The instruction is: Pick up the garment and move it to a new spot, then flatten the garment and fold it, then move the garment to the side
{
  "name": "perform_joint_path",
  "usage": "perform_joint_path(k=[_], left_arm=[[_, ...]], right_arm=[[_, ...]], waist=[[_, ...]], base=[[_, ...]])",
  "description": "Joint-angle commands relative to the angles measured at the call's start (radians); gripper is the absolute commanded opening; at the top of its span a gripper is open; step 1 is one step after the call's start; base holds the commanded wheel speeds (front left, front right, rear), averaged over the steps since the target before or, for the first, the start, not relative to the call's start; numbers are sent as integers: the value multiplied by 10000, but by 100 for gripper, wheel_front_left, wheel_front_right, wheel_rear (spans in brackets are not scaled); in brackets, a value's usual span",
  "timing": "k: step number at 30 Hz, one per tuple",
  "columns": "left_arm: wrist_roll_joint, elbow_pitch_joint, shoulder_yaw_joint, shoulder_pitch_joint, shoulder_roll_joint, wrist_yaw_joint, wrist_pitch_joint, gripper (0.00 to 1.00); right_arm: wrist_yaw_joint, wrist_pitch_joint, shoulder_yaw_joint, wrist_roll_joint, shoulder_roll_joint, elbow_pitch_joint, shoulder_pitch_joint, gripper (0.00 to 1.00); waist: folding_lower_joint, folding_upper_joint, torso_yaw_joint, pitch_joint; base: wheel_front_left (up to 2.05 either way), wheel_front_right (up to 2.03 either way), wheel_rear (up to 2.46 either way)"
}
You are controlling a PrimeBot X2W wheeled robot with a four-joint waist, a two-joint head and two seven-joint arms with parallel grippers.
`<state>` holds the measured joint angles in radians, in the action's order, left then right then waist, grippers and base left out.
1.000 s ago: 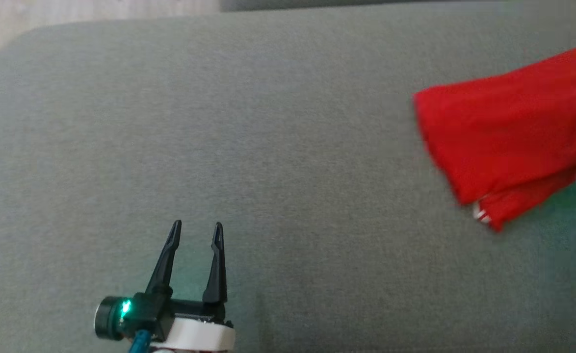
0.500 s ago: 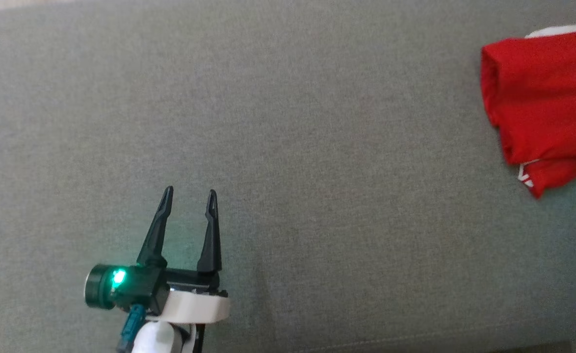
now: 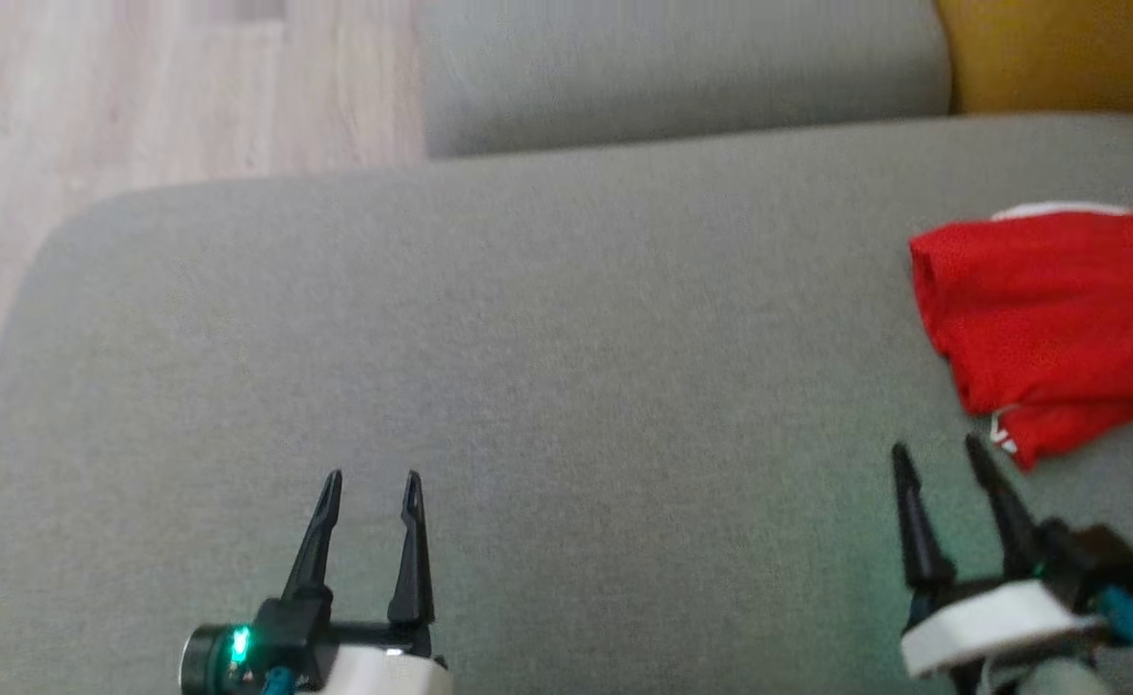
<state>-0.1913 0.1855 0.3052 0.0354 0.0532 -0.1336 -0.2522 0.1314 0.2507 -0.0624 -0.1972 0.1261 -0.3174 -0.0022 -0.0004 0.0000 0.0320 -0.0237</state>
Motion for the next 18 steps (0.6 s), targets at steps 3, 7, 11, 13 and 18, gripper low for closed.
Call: perform_joint_path(k=[3, 7, 11, 13, 18], left_arm=[[-71, -290, -290, -160, -30, -6, -95, 100], [38, -302, -367, 13, -30, 63, -95, 100], [128, -389, -514, 232, -30, 81, -95, 100], [158, -388, -541, 295, -30, 98, -95, 100], [260, -342, -547, 364, -30, 152, -95, 100]], right_arm=[[-7, 110, -608, -54, 49, 1021, 430, 100], [-7, 110, -761, 86, -133, 1400, 1040, 100], [-7, 110, -651, 163, -397, 1510, 1358, 100], [-7, 110, -567, 191, -481, 1544, 1430, 100], [-7, 110, -549, 270, -595, 1571, 1477, 100]], waist=[[4, 0, -501, 745], [4, 0, -690, 998], [4, 0, -798, 1131], [4, 0, -818, 1159], [4, 0, -774, 1134]], base=[[0, 0, 0], [0, 0, 0], [0, 0, 0], [0, 0, 0], [0, 0, 0]])
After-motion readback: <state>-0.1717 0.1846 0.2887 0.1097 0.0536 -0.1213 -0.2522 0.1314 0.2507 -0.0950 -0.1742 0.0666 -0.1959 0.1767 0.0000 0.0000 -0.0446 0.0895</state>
